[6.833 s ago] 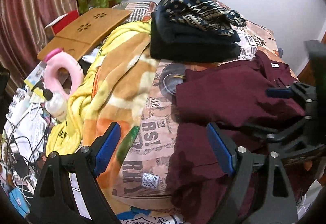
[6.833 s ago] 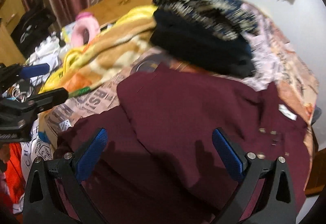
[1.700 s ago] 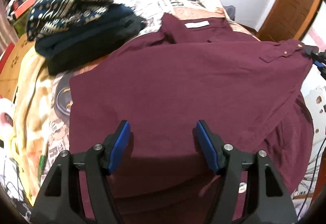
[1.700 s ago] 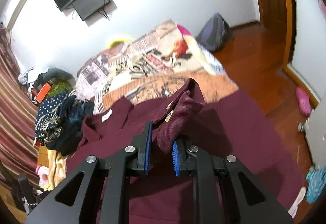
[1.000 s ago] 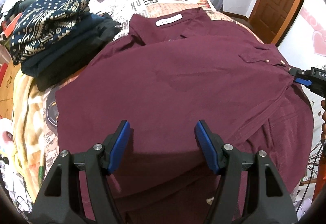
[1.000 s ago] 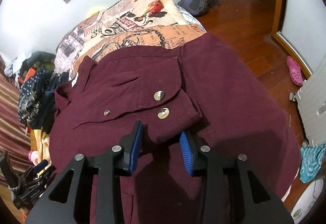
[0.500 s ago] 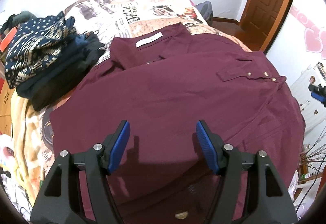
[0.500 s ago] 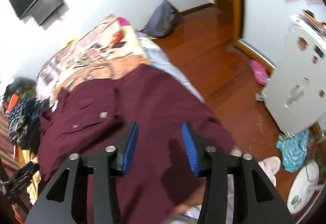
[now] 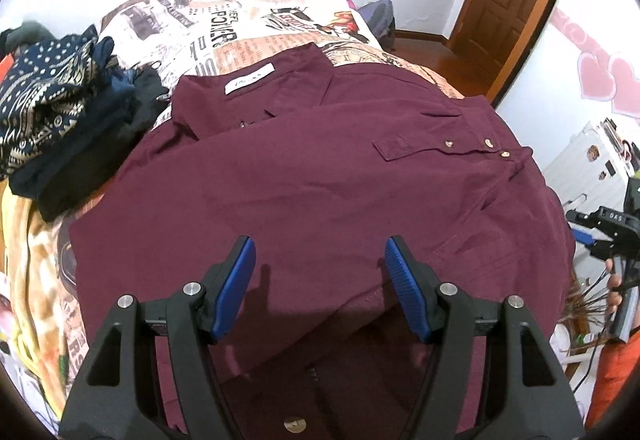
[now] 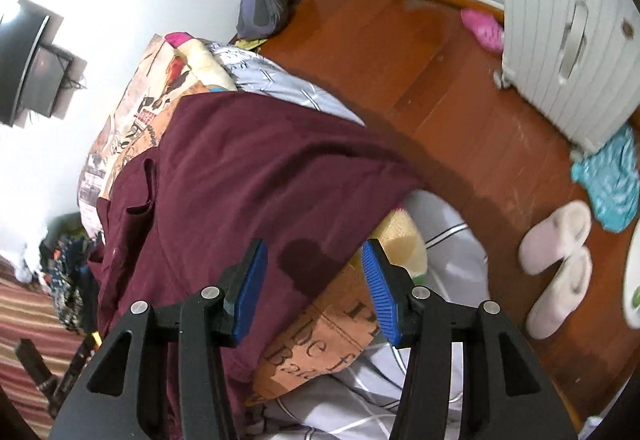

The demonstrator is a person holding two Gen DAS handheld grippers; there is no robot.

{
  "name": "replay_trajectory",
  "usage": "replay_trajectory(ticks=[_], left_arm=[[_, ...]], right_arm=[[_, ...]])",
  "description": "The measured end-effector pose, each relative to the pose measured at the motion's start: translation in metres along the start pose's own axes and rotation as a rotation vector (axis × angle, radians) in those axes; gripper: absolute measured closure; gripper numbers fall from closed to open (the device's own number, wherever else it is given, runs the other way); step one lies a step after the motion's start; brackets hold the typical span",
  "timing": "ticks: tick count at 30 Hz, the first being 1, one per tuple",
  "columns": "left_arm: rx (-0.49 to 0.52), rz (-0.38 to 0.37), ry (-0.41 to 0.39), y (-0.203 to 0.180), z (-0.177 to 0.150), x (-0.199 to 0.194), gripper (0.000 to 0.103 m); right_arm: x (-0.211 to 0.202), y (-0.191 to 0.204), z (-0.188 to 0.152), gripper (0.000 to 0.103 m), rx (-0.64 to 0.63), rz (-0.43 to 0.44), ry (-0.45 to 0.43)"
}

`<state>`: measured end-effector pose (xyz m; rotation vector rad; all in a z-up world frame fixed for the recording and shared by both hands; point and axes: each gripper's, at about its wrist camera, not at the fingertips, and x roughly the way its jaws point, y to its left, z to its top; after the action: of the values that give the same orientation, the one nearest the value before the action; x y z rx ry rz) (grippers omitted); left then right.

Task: Fold large clothes

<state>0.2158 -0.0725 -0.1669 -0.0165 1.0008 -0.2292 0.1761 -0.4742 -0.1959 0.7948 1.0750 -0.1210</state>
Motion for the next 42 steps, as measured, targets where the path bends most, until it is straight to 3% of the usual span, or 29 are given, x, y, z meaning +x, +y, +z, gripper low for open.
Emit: replay_trajectory(ticks=[7,15,17,20,21,24,29,36,39,42], left_arm=[[-0.033,0.028,0.009,0.012,-0.004,0.002,0.037],[-0.068,0.03,0.007,0.021,-0.007,0.001,0.037],[-0.074,0.034,0.003,0.023,-0.008,0.0,0.037],[-0.087,0.039,-0.002,0.027,-0.008,-0.001,0.037],[-0.092,0.04,-0.001,0.029,-0.009,-0.001,0.037],[-0.099,0.045,0.0,0.032,-0.009,0.0,0.037],[-0.094,0.052,-0.016,0.033,-0.01,-0.004,0.037],[-0.066,0.055,-0.054,0.03,-0.008,-0.016,0.037],[-0.052,0.053,-0.069,0.029,-0.009,-0.022,0.037],[-0.04,0.048,-0.079,0.029,-0.012,-0.028,0.037]], right_arm=[[0.011,-0.009,0.009,0.054,0.07,0.071,-0.009],[0.033,0.001,0.037,0.055,0.016,-0.011,-0.027],[0.038,0.007,0.041,0.06,-0.011,-0.039,-0.038],[0.036,0.015,0.042,0.08,-0.06,-0.067,-0.068],[0.033,0.02,0.041,0.087,-0.085,-0.076,-0.083],[0.016,0.04,0.037,0.095,-0.177,-0.093,-0.151],[-0.022,0.086,0.029,0.096,-0.31,-0.056,-0.253],[-0.089,0.183,-0.008,0.096,-0.598,0.128,-0.392],[-0.092,0.217,-0.03,0.097,-0.725,0.195,-0.386],[-0.073,0.239,-0.056,0.096,-0.835,0.22,-0.318]])
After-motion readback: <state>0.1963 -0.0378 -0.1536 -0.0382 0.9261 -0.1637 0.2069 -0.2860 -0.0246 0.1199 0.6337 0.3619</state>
